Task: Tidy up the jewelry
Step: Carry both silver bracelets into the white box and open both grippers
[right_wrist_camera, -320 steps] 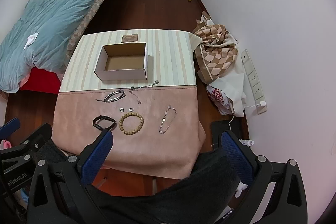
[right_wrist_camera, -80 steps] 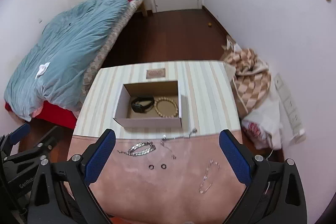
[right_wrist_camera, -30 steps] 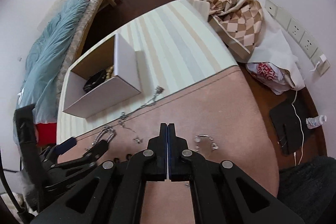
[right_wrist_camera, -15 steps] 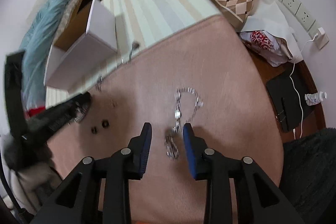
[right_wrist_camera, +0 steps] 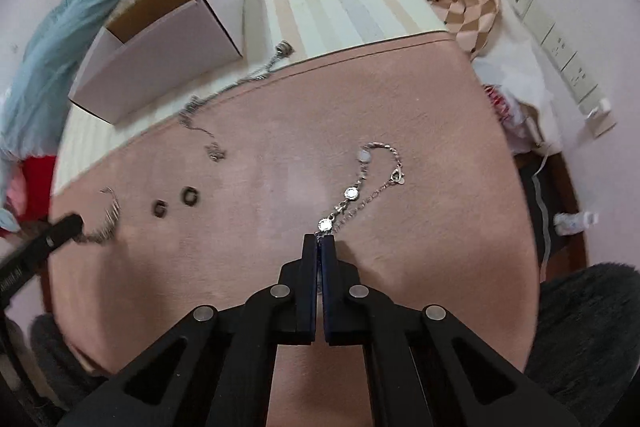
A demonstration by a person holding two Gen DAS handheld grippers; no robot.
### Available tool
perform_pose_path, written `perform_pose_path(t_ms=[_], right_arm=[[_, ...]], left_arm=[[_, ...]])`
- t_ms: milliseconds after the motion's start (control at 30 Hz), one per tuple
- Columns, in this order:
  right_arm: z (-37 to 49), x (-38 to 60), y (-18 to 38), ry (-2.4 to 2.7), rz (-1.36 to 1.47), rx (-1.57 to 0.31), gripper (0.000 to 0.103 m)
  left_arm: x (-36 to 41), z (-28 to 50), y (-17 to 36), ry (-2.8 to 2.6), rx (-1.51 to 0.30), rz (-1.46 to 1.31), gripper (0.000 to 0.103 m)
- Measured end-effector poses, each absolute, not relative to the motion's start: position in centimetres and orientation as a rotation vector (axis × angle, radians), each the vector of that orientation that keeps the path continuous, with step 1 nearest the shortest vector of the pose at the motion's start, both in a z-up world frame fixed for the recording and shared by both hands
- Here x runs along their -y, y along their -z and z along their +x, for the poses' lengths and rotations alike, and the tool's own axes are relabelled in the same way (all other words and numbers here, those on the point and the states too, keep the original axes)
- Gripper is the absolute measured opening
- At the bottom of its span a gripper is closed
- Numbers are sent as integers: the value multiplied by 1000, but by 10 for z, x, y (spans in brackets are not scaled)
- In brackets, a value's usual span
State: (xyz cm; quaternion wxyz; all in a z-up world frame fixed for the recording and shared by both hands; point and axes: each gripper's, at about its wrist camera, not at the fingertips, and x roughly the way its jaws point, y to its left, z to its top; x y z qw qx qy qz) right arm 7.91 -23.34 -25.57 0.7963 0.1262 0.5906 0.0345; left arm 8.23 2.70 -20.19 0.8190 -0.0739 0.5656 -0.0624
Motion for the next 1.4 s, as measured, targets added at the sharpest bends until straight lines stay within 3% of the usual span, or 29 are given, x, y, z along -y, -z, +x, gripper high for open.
perform_pose_path(t_ms=[200,767,1000,1400], right_arm=[[87,224,204,-191,339,-1188,1],[177,174,61,-402,251,-960,1],[245,156,69,-394,222,-1018,1],[324,137,139,-341,77,-1179,1]], left_arm=[[-38,79,170,151,-1154,-201,6],[-44,150,57,223,-952,-206,5],[-41,207,59,237,-971,-197,4],[-38,257,126,179,-1139,-168,7]])
